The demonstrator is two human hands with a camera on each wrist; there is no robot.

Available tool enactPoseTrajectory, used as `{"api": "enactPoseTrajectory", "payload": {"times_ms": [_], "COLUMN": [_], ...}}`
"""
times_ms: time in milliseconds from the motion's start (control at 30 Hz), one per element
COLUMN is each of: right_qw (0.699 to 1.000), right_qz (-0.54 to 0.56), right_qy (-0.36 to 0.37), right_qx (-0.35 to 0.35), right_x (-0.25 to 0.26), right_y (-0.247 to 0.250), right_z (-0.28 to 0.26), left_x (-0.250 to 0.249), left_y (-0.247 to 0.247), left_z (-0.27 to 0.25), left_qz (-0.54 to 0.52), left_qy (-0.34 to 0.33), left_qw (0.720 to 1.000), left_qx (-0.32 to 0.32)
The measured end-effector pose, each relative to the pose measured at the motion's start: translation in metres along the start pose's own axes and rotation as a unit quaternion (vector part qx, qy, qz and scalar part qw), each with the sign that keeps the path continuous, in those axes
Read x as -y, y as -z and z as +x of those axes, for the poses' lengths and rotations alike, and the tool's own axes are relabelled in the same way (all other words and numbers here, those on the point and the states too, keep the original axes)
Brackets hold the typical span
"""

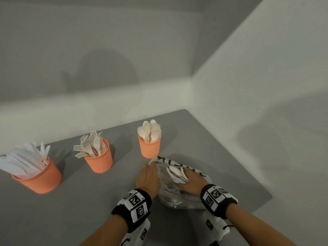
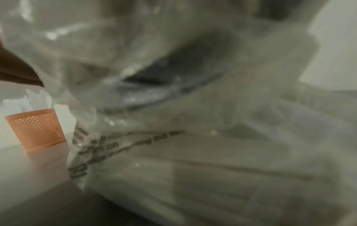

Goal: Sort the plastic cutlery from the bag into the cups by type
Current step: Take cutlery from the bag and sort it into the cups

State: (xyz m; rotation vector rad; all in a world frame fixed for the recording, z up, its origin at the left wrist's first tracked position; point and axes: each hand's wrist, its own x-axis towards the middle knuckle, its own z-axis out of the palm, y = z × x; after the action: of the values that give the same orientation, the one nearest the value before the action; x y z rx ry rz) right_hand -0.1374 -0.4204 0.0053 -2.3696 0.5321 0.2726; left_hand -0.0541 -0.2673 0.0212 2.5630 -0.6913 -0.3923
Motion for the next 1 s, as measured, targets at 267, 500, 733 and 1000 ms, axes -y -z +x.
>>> {"api": "enactPoseTrajectory", "payload": {"times_ms": [267, 500, 733, 1000], "right_qw": [0.998, 0.999, 0.983, 0.902], "right_qz": [-0.064, -0.048, 0.167, 0.390], "right_qy": [-0.024, -0.016, 0.018, 0.089], "right_qx": [0.006, 0.010, -0.071, -0.161], "right_x": [0.010, 0.013, 0.029, 0.096], "right_y": [-0.007, -0.008, 0.029, 0.075], "right_z": [0.007, 0.007, -0.002, 0.002], "left_x": [0.000, 0.008, -0.005, 0.003], "left_y": [-0.011, -0.008, -0.007, 0.045], "left_z": [0.006, 0.009, 0.009, -0.004], "left_qz": [-0.210, -0.135, -0.130, -0.405], "left_qy": [0.013, 0.038, -0.050, 0.002], "left_qw": [0.977, 0.990, 0.990, 0.911], "left_qx": [0.030, -0.016, 0.025, -0.073]}}
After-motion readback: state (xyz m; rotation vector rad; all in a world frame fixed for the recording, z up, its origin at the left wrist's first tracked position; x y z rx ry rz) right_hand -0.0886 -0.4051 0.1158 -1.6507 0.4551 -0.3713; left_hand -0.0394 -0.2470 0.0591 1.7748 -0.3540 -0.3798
